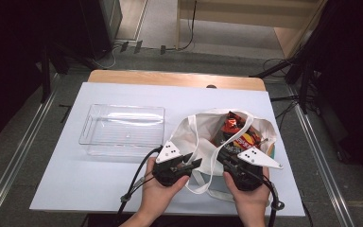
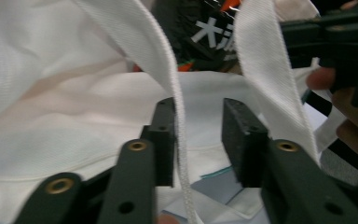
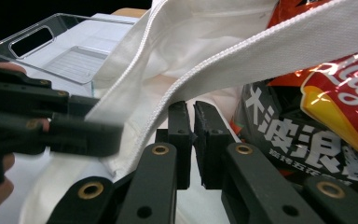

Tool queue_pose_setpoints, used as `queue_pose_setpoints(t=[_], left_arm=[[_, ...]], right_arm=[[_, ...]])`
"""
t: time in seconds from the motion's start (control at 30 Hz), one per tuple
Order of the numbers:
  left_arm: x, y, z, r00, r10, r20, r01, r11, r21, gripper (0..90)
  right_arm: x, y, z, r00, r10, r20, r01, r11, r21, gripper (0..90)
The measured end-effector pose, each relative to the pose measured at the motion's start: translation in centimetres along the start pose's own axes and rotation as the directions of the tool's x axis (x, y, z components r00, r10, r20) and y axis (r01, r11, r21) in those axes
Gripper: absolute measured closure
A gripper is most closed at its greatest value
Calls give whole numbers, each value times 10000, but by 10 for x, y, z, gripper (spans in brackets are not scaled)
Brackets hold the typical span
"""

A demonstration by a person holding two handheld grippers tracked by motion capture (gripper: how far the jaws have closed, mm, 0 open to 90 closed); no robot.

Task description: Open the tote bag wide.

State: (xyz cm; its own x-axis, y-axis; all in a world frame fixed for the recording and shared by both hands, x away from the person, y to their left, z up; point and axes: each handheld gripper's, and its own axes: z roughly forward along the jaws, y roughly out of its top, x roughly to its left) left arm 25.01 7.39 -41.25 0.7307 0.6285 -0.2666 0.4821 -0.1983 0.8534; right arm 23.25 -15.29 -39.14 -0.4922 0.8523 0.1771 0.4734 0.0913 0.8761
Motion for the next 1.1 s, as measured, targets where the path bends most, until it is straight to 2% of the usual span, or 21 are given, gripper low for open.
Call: queue_pose_setpoints(t=[0.03,0.1,0.13,0.17,0.2,0.23,0.27,0.4,0.5,0.6,0.67,0.73,0.8,0.87,0.93,1.03,1.1], left_arm=[[-1,0,1,10000,-21,51,21,10000,-52,581],[-2,0,1,10000,-60,-12,60,9999,-101,522],[-2,0,1,9999,33,-142,-35,9999,-136,568],[-1,0,0,9991,135,-408,-140,9998,-135,661],[3,1,-1,9984,98,-559,-104,9999,-110,742],[5,1,-2,9981,59,-615,-66,9999,-101,860],[7,1,-2,9969,89,-779,-97,9999,-97,882],[12,1,-2,9954,64,-951,-70,10000,-55,888],[12,0,-1,9951,62,-983,-73,9999,-109,887],[11,1,0,9949,-1,-1012,-20,9998,-211,886],[11,0,0,9951,30,-992,-52,9997,-218,886],[10,0,-1,9953,117,-966,-139,9996,-229,886],[9,0,-1,9962,163,-854,-193,9992,-345,885],[8,1,-3,9971,254,-723,-286,9987,-433,883],[8,2,-4,9983,380,-431,-402,9979,-499,877],[7,2,-3,9990,458,6,-457,9983,-348,780],[4,1,-2,9981,587,195,-578,9973,-444,718]], right_arm=[[0,0,0,10000,22,3,-22,10000,7,858],[-1,0,0,10000,21,7,-21,10000,2,843],[-1,0,-1,10000,37,53,-37,10000,-14,831],[-2,-1,-2,9999,40,118,-40,10000,-49,817],[-4,-1,-5,9998,59,194,-57,9999,-107,809],[-7,-3,-9,9996,130,264,-125,9997,-196,795],[-8,-4,-12,9994,180,299,-173,9996,-242,787],[-14,-9,-23,9982,426,420,-406,9981,-466,753],[-11,-13,-30,9981,551,267,-535,9969,-573,727],[-5,-20,-31,9980,636,71,-632,9971,-430,681],[-1,-24,-29,9970,767,-57,-768,9968,-211,619],[2,-26,-24,9947,956,-392,-959,9954,-78,589],[5,-23,-20,9955,872,-381,-873,9962,4,639],[5,-20,-15,9951,900,-415,-893,9958,176,772],[2,-17,-10,9931,978,-642,-960,9949,309,880],[1,-10,-4,9936,935,-632,-926,9955,185,894],[2,-6,-2,9952,826,-522,-823,9966,88,894]])
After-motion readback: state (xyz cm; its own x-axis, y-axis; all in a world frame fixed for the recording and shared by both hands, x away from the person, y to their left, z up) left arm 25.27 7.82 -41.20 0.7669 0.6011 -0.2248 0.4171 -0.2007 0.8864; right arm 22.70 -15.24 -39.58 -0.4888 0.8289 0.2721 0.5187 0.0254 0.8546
